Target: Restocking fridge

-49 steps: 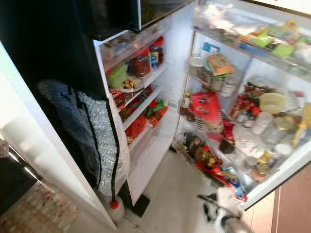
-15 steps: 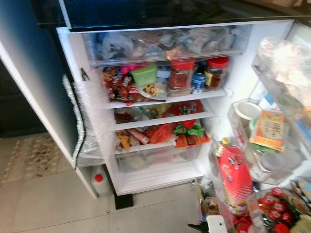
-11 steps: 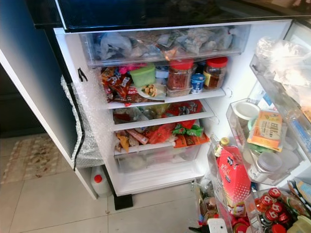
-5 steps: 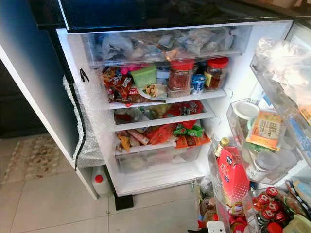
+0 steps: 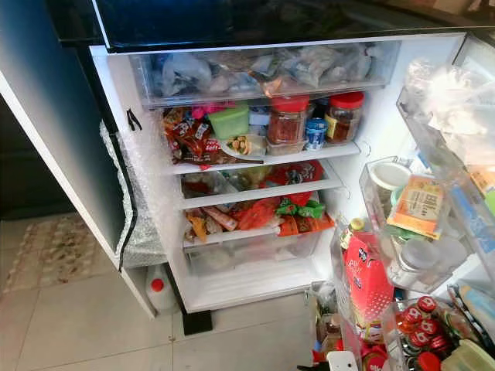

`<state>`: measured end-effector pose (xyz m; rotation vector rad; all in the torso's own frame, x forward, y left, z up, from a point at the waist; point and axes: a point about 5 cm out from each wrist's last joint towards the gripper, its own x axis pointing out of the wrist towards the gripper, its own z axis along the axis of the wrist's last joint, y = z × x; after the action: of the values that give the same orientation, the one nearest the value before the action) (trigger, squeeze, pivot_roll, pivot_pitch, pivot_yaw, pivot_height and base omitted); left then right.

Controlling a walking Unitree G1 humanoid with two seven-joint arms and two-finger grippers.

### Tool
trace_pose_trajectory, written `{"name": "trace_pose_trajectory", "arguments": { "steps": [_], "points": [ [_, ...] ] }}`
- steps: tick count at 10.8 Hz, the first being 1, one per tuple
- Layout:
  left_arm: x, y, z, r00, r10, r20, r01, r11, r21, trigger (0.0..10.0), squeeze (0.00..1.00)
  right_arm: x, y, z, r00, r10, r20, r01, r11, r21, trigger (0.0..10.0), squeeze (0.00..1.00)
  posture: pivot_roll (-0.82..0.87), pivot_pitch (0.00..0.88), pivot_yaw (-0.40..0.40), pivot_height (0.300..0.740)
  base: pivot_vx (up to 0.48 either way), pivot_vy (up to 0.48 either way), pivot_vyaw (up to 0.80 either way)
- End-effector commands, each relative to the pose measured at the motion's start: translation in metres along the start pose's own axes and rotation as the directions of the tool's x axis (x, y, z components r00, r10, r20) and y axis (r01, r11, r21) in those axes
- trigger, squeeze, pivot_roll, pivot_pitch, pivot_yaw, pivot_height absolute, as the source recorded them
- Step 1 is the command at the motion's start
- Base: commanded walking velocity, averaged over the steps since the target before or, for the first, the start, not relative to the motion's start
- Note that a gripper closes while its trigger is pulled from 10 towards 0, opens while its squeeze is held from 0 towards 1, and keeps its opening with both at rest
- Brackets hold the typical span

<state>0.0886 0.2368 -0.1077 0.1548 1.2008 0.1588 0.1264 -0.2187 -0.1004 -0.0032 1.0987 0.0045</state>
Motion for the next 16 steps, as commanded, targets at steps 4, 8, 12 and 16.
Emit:
{"name": "trace_pose_trajectory", "arguments": {
  "steps": [4, 8, 12, 16],
  "points": [
    [-0.0003, 0.0017, -0.0016, 1.0, -0.003, -0.003, 0.003, 1.0, -0.006, 10.0, 0.0, -0.0003, -0.0035, 0.0024, 1.0, -0.01, 0.005, 0.01, 1.0, -0.012, 10.0, 0.0, -0.05, 0.0, -0.01, 0.74, 0.0, -0.315, 0.0],
    [-0.0003, 0.0018, -0.0013, 1.0, -0.003, -0.002, 0.003, 1.0, -0.009, 10.0, 0.0, -0.0003, -0.0039, 0.0027, 1.0, -0.011, 0.005, 0.011, 1.0, -0.014, 10.0, 0.0, -0.05, 0.0, -0.01, 0.74, 0.0, -0.32, 0.0],
    [-0.0002, 0.0016, -0.0011, 1.0, -0.005, 0.0, 0.005, 1.0, -0.009, 10.0, 0.0, -0.0003, -0.0038, 0.0028, 1.0, -0.009, 0.004, 0.009, 1.0, -0.014, 10.0, 0.0, -0.05, 0.0, -0.011, 0.74, 0.0, -0.322, 0.0],
    [-0.0003, 0.003, 0.001, 1.0, 0.02, 0.024, -0.02, 1.0, -0.002, 10.0, 0.0, -0.0001, -0.0028, 0.0027, 1.0, 0.006, -0.002, -0.006, 1.0, -0.029, 10.0, 0.0, -0.05, 0.0, -0.011, 0.74, 0.0, -0.158, 0.0]
  ]
}}
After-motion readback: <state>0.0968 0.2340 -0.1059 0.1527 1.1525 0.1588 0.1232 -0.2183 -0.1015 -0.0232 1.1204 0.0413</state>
